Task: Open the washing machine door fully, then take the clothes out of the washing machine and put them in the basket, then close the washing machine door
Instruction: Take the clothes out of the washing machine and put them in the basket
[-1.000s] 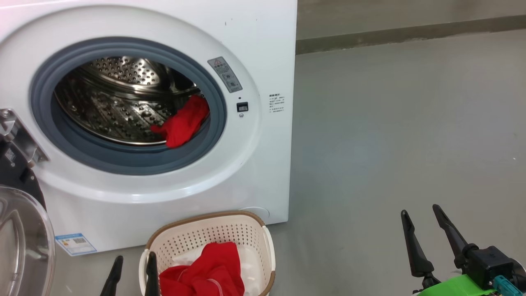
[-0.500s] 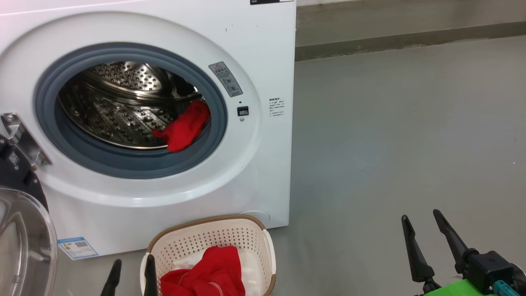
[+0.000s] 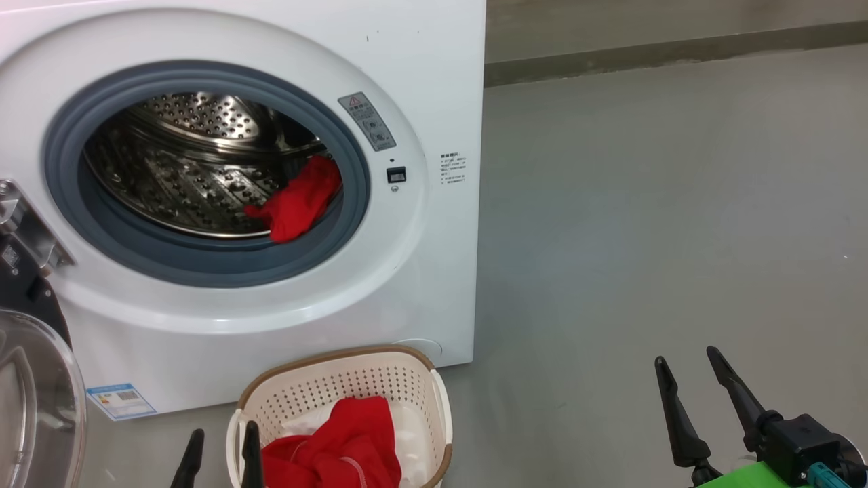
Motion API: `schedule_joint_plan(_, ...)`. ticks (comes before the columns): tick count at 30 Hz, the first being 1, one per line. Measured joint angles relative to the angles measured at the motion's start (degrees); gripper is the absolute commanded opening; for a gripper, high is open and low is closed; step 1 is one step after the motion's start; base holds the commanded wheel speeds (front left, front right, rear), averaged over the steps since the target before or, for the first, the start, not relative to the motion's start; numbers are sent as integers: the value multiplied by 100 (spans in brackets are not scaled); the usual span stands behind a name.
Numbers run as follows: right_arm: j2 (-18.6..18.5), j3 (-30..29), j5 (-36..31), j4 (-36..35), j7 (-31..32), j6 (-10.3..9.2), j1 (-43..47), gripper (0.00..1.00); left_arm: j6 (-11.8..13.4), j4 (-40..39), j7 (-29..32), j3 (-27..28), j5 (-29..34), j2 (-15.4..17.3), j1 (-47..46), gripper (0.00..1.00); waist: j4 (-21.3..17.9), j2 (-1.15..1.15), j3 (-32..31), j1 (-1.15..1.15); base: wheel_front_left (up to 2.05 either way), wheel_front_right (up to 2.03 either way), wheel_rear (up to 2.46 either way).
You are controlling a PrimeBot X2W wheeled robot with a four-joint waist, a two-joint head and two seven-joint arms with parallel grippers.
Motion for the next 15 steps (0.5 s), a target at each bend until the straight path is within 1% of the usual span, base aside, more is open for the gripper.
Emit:
schedule_joint_plan(5, 0, -7, 0, -8, 0, 0, -3, 100, 58, -26, 8, -30, -9, -4, -13, 100, 14, 0, 123, 0, 0, 0, 0)
schedule_joint_plan(8, 0, -5, -1, -8, 0, 0, -5, 100, 76, -29, 13, -30, -156, -21, -66, 100, 36, 0, 211, 0, 0, 0, 0)
schedule_joint_plan(15, 1, -20, -7, -101, 0, 0, -35, 100, 120, -70, 58, -29, -198, -23, -433, 100, 74, 0, 509, 0, 0, 0, 0)
